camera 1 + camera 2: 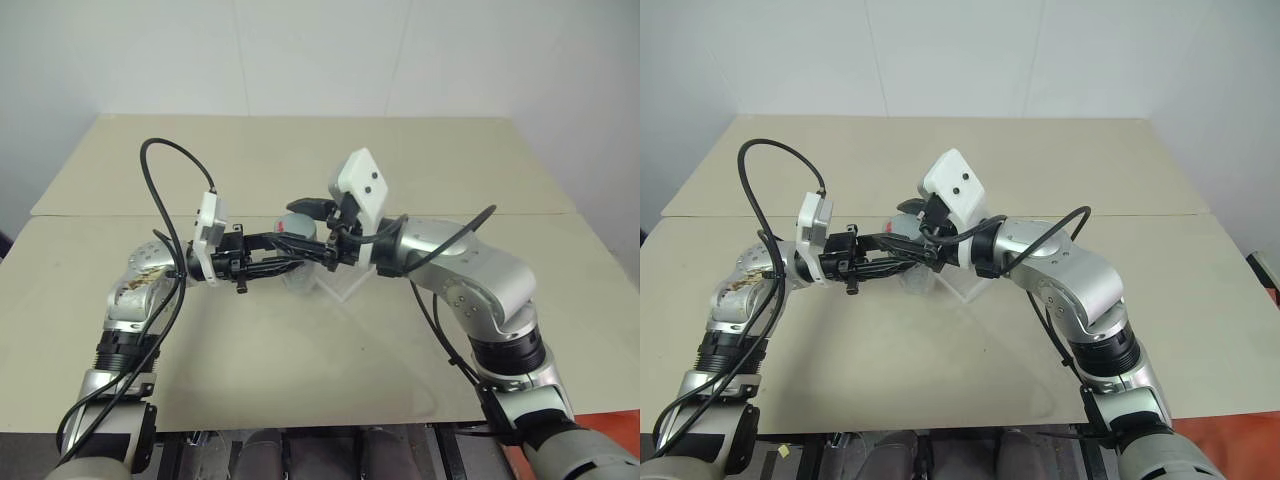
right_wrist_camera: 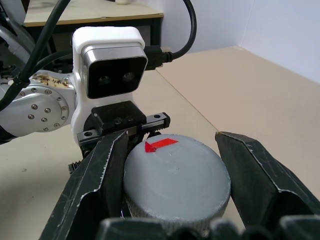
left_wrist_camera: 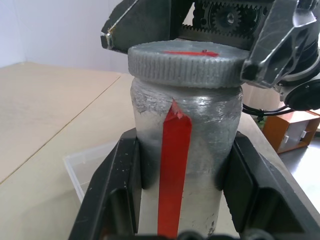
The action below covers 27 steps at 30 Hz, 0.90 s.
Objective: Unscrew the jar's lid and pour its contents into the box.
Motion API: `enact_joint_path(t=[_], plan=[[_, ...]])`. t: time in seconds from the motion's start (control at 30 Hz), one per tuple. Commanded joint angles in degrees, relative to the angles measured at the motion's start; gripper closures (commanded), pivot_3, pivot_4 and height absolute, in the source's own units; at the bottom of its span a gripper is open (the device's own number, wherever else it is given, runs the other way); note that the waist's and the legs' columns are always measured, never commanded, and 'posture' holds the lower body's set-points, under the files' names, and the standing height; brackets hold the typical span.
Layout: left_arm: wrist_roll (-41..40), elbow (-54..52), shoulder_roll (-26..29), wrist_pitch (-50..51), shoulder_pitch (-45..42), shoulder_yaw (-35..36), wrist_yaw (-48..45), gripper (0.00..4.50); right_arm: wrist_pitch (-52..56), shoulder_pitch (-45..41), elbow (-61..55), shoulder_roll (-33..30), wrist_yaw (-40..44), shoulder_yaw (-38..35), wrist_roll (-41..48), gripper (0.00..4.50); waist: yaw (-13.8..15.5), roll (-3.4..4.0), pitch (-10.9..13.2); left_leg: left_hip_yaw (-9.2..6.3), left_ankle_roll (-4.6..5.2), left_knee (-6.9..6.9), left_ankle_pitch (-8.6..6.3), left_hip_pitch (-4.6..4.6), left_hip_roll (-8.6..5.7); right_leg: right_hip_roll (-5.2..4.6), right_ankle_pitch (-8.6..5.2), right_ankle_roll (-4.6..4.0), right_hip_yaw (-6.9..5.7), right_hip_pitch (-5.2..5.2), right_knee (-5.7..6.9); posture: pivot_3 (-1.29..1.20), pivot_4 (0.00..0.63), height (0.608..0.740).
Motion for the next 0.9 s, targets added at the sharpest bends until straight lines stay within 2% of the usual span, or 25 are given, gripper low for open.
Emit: enact_joint_path(t=[0.03,0.2,0.37,0.53,0.67,0.83,0.9], plan=[[-0.1,-1.6,0.5,-1.1,-0.8,0.3,-1.5,2.64,-2.0,-0.6,-1.7,0.6,0.2,-1.6,-0.5,1.75,-0.1,0.00,0.0,0.00,0.00,0.00,0.00,0.00,0.00,0.00,0.00,0.00,0.00,0.00,0.00,0.00,0.150,0.740],[-0.9,0.5,1.4,-1.3,-1.8,0.4,-5.6,2.64,-2.9,-0.2,-1.8,0.8,3.6,-3.3,1.8,1.75,-0.2,0.00,0.0,0.00,0.00,-0.01,0.00,0.00,0.00,0.00,0.00,0.00,0.00,-0.01,0.00,0.00,0.150,0.740],[-3.1,1.7,2.3,0.6,-4.1,0.5,-12.1,2.64,-5.7,0.9,0.4,-0.2,14.8,-6.5,8.4,1.75,-0.2,0.01,0.0,0.00,0.00,-0.02,0.00,-0.02,0.00,0.00,0.00,0.00,-0.01,-0.01,-0.03,0.00,0.150,0.740],[-7.1,-0.1,4.0,2.8,-5.5,-0.9,-15.3,2.64,-9.4,-0.9,7.3,-3.0,31.1,-7.2,12.4,1.75,-0.3,0.01,0.0,0.00,0.02,-0.02,-0.01,0.00,0.00,0.01,0.00,0.00,0.01,0.01,-0.02,0.00,0.150,0.740],[-10.1,-2.2,5.7,3.2,-5.4,-2.3,-15.3,2.64,-12.8,-3.1,13.5,-3.7,41.7,-5.6,12.2,1.75,-0.4,0.02,0.0,-0.01,0.02,-0.03,-0.01,0.02,0.01,0.03,0.00,0.00,0.03,-0.01,-0.01,0.00,0.150,0.740],[-10.3,-3.0,6.9,2.1,-4.5,-3.4,-15.3,2.64,-17.1,-4.8,18.0,-2.6,45.4,-4.0,9.3,1.75,-0.4,0.03,0.0,-0.01,0.01,-0.04,-0.01,0.03,0.04,0.05,0.00,0.00,0.05,-0.03,0.02,0.00,0.150,0.740],[-10.2,-3.0,7.1,2.3,-4.2,-3.1,-15.3,2.64,-18.2,-4.9,18.4,-2.0,44.7,-4.1,8.5,1.02,-0.4,0.03,0.0,0.00,0.01,-0.03,0.00,0.01,0.03,0.05,0.00,0.00,0.05,-0.04,0.02,0.00,0.150,0.740]])
